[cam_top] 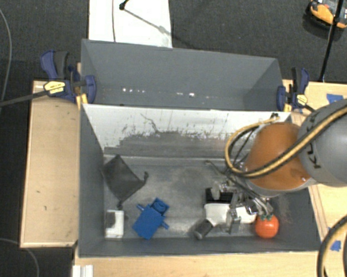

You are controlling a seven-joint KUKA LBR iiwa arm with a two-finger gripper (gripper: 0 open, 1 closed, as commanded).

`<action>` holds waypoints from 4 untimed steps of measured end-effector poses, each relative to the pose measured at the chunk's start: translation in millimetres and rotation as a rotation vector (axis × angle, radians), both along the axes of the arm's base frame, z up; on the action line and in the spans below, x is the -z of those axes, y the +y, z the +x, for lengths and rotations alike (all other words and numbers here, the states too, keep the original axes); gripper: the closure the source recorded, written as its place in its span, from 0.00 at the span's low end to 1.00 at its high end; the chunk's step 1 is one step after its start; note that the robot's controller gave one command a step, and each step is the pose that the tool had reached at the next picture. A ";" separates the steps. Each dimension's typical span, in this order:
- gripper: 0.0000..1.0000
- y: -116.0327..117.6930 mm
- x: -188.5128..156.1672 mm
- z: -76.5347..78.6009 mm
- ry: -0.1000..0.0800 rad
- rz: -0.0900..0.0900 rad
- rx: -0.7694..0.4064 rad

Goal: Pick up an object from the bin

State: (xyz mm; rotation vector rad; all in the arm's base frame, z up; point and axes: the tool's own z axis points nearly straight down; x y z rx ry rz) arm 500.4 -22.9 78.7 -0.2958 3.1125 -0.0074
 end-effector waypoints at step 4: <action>1.00 18.5 -109.2 -1.0 -0.006 -0.003 -0.186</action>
Offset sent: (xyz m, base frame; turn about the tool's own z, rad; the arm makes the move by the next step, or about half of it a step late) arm 0.0000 0.0000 0.0000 0.0000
